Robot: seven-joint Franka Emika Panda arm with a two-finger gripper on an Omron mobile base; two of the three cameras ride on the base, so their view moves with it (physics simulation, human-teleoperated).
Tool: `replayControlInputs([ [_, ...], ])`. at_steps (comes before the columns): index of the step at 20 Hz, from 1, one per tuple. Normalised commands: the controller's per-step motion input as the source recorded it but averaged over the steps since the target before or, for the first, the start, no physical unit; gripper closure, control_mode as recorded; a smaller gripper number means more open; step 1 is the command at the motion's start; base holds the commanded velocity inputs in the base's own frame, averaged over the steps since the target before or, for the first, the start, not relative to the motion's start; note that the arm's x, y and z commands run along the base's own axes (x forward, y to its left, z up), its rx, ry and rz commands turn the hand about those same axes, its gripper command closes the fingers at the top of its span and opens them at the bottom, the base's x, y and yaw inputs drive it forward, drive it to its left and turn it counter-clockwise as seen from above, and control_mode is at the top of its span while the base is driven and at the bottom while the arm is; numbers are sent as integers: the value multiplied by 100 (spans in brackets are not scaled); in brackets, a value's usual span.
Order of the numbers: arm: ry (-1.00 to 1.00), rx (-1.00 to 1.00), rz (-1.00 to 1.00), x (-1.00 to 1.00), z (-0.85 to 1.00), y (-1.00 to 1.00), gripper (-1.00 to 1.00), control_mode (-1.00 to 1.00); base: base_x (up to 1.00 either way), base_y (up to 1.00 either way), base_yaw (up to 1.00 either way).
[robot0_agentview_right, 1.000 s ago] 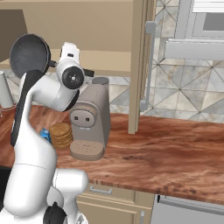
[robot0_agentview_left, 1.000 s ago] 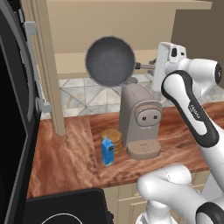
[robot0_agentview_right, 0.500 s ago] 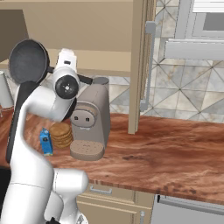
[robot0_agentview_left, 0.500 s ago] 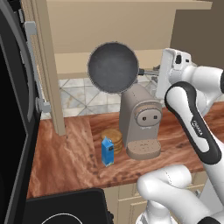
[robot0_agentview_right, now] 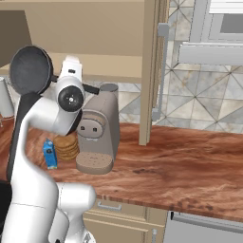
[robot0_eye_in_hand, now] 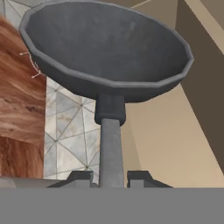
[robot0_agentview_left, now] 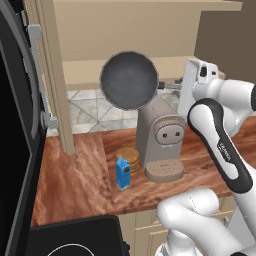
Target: Pick the pan from the cabinet and place it on the stove. Then turn on the stove burner for the pan.
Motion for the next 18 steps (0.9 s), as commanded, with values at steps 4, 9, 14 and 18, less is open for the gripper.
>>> replayControlInputs([
  [4,0,0,0,-1,-6,0,100,100,-7,-4,0],
  [9,0,0,0,0,0,0,100,100,-4,-7,0],
  [14,0,0,0,0,0,0,100,100,11,-11,0],
  [18,0,0,0,0,0,0,100,100,5,-18,0],
])
